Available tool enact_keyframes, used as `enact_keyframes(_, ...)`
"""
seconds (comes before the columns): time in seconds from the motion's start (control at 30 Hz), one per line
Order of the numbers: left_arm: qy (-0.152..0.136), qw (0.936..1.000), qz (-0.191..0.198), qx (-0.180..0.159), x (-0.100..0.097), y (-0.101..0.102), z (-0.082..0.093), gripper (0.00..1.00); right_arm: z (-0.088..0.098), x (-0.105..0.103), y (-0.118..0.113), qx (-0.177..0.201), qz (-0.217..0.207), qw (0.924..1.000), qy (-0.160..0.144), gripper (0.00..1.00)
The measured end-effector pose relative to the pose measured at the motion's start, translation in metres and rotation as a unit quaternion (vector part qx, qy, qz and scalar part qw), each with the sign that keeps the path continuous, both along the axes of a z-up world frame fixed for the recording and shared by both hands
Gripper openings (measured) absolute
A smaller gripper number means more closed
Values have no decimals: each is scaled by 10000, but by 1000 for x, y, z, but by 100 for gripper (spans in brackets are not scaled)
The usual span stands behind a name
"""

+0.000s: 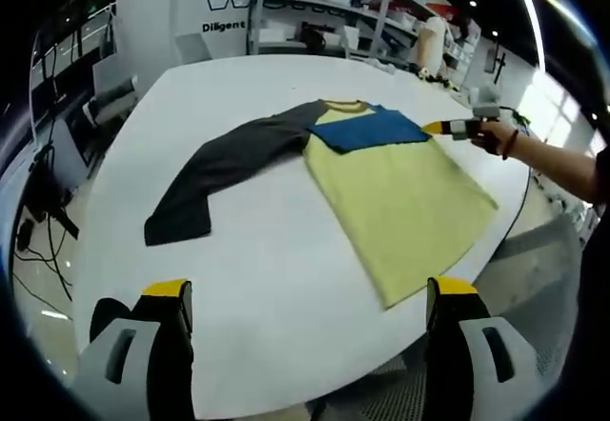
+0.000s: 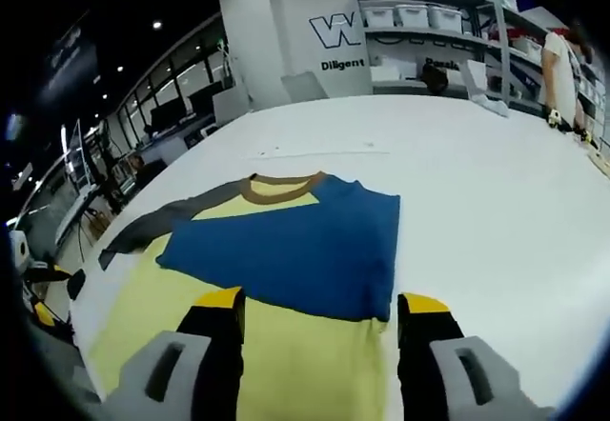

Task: Fold the garment on the visible template until the final outline fits inside the template.

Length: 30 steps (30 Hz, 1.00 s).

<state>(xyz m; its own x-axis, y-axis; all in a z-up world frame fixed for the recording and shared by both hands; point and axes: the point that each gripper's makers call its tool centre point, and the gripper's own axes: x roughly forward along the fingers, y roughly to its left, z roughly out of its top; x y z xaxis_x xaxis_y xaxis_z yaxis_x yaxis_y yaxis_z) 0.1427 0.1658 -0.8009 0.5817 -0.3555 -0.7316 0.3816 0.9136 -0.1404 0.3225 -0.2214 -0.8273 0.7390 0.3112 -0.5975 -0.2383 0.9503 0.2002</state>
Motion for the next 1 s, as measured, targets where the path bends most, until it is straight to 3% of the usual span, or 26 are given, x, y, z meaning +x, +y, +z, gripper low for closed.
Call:
enact_keyframes(0.17,-18,10000,33,-1,0,3,1,99,10,-10,10,57,210,9997,-86,79)
enact_keyframes(0.37,-23,9999,151,-32,2,10,-1,99,23,-34,21,170,437,9988,-165,87)
enact_keyframes(0.73,-11,9997,240,-96,5,10,-4,99,37,-84,44,468,1064,9931,-149,94)
enact_keyframes(1.0,-37,9994,342,-50,9,19,-5,99,42,-108,50,440,1276,9908,-126,96)
